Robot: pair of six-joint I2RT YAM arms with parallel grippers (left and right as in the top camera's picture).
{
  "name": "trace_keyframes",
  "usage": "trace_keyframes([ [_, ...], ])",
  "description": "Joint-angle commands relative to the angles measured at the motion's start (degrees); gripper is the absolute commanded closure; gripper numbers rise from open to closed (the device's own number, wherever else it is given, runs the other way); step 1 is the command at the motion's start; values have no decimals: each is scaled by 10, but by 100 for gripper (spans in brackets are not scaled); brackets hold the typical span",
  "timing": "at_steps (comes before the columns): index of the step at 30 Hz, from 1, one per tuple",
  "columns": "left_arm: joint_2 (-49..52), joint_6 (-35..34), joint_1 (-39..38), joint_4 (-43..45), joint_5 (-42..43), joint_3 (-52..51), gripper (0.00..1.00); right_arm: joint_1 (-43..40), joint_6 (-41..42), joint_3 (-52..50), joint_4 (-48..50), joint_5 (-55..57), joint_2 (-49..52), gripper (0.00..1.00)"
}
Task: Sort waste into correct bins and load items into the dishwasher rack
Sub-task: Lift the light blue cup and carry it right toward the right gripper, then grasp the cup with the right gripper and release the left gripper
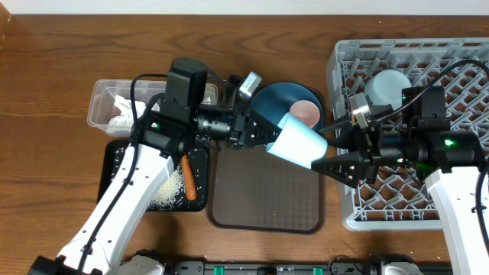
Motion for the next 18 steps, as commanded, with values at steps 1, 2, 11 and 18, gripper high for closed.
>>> trace_keyframes([
  [1, 3, 9, -5, 3, -28, 6, 94, 6, -11, 3, 1, -35, -1, 25],
  [2, 3, 9, -7, 3, -30, 6, 94, 6, -11, 3, 2, -35, -1, 25],
  [11, 3, 9, -20, 20, -73, 6, 94, 6, -8, 3, 3, -12, -1, 24],
  [18, 3, 9, -20, 45, -73, 6, 94, 6, -8, 3, 14, 3, -1, 38],
])
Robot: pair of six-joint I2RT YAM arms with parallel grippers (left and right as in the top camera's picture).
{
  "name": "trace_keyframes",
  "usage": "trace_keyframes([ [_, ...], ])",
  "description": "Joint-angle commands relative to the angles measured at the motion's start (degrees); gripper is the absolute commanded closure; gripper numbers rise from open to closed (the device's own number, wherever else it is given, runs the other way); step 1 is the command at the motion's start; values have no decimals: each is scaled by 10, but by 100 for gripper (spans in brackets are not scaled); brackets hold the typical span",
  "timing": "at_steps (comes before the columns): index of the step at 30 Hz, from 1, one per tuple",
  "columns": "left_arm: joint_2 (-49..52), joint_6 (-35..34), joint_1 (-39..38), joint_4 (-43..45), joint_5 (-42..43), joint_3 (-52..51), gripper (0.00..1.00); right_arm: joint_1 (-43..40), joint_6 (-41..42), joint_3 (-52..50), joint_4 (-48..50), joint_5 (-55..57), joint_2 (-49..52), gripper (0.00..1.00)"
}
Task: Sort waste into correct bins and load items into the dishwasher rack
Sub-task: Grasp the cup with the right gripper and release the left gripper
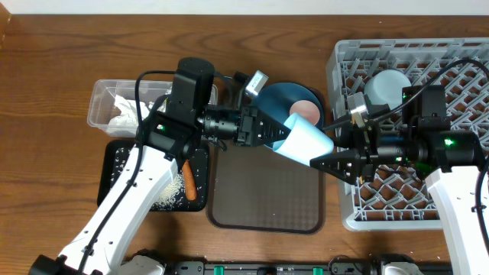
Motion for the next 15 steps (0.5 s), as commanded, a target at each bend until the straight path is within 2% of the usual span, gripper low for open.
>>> trace_keyframes([
  [1, 3, 7, 1, 7, -31, 6, 94, 6, -8, 3, 3, -28, -3, 43],
  [7, 3, 23, 0, -33, -31, 5, 94, 5, 8, 3, 37, -30, -3, 63],
  [15, 3, 78, -25, -114, -31, 5, 93, 5, 107, 3, 123, 3, -3, 64],
])
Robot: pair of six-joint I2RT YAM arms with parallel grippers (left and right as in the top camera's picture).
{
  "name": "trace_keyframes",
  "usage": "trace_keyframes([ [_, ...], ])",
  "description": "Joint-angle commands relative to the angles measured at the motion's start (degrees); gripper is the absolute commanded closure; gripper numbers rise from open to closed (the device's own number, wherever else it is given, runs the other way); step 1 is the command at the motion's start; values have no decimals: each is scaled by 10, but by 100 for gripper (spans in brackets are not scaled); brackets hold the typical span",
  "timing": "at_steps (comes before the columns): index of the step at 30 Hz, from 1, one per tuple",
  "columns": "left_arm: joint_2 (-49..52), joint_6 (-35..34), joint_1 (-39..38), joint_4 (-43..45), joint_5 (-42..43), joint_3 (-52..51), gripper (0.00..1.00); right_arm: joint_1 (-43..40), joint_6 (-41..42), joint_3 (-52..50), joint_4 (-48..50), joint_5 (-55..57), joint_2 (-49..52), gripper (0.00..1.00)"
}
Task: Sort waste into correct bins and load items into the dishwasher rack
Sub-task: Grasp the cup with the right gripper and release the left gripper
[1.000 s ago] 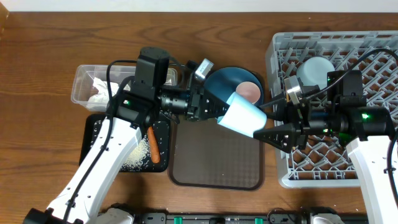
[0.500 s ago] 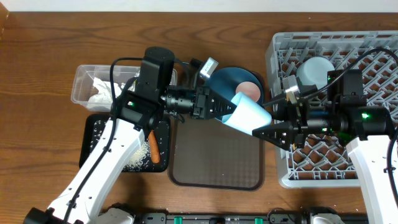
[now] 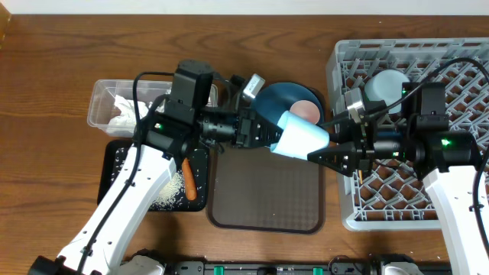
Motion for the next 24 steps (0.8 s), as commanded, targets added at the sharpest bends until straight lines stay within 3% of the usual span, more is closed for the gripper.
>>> trace_keyframes([
  [1, 3, 24, -32, -35, -12, -2, 92, 0, 58, 10, 40, 8, -3, 64],
  [13, 3, 25, -48, -37, -83, -2, 83, -6, 139, 10, 82, 110, -4, 65],
  [17, 3, 25, -48, -37, -126, -2, 69, -25, 152, 10, 81, 120, -5, 66],
  [24, 3, 26, -38, -37, -172, -2, 61, -57, 156, 10, 47, 169, -7, 68],
])
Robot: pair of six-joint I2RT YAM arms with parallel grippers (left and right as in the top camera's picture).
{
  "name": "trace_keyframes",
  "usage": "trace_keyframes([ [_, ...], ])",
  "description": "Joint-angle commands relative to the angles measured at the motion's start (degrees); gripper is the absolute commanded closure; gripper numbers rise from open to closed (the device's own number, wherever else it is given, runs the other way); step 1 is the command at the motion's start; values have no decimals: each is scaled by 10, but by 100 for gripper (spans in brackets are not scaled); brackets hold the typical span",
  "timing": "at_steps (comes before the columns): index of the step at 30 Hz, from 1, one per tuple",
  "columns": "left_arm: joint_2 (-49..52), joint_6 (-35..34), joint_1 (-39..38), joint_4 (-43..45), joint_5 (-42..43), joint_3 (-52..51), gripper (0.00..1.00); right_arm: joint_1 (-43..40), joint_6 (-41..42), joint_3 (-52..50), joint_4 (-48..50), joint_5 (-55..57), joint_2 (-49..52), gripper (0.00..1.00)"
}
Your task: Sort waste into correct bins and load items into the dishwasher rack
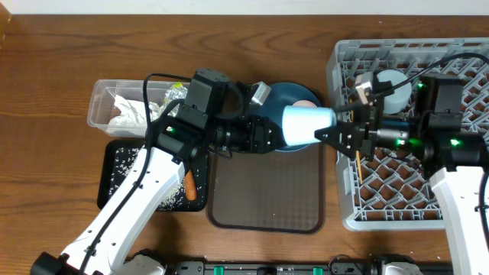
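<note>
A light blue cup point(304, 122) lies on its side in the air over the right edge of the brown tray point(267, 198). My left gripper point(273, 134) is shut on its left end. My right gripper point(327, 134) meets the cup's right end from the rack side; whether its fingers are clamped on the cup is not visible. The grey dishwasher rack point(397, 206) stands on the right with a pale bowl point(391, 82) in its back part. Behind the cup sits a dark blue plate point(294, 95) holding something pinkish point(307, 103).
A clear bin point(103, 103) with white crumpled paper stands at the back left. In front of it is a black tray point(122, 164) with rice grains and a carrot point(188, 186). A small silvery wrapper point(258, 92) lies by the plate. A wooden stick point(357, 164) rests in the rack.
The cup has moved up and to the right and now lies level. My left gripper came with it. The right gripper rose from under the cup to its right end.
My left gripper held the tilted cup over the tray while the right gripper pointed at it from below right. The two closed in a little at each moment. Now the cup is level between both grippers, next to the rack's left wall.
</note>
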Motion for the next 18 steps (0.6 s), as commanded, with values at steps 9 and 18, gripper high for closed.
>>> trace_keyframes([
  [9, 0, 33, 23, -10, -24, -3, 49, -44, 93, 18, -55, 264, -44, 69],
  [18, 0, 42, 23, -68, -130, -3, 28, -77, 164, 117, -216, 632, -73, 61],
])
